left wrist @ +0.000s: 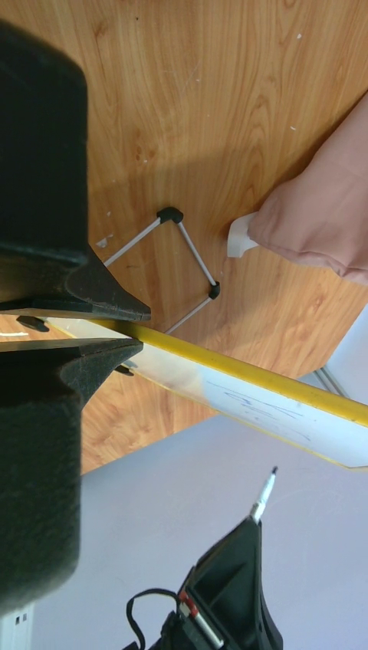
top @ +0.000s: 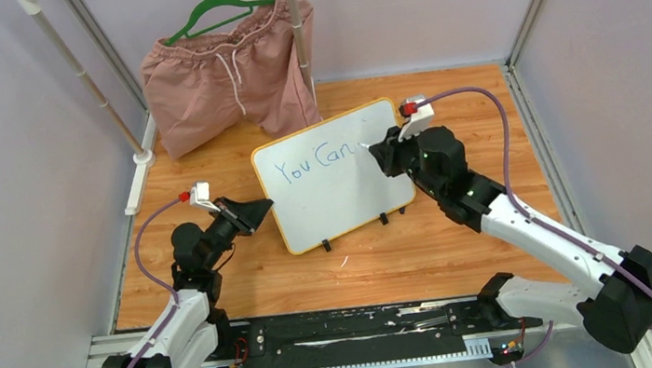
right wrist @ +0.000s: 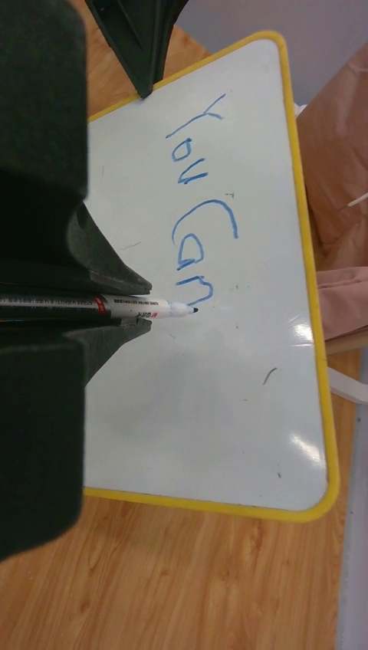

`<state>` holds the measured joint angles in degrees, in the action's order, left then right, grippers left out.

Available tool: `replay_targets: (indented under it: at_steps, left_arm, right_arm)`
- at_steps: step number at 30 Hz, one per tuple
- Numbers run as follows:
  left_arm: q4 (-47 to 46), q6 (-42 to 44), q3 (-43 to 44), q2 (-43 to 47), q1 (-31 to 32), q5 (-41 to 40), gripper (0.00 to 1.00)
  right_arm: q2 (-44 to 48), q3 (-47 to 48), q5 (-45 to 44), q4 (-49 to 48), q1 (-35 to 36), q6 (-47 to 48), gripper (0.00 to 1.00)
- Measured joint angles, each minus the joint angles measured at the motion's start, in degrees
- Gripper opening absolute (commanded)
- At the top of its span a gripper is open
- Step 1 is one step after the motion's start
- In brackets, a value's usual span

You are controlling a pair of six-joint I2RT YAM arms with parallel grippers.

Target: Write a sentence on the whiteboard

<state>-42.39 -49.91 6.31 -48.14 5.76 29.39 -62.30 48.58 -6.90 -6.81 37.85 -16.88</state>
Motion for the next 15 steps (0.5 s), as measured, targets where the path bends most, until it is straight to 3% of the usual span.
replay_targets:
  at_steps: [9,15]
  left_arm:
    - [0.0,0.0,0.0,0.0,0.0,0.0,0.00]
    - [0.0,0.0,0.0,0.0,0.0,0.0,0.00]
  right_arm:
    - [5.9,-7.7,-0.4,-10.3,-0.7,2.0,0.00]
    - [4.9,-8.2,4.9,-11.5,-0.8,0.6,0.00]
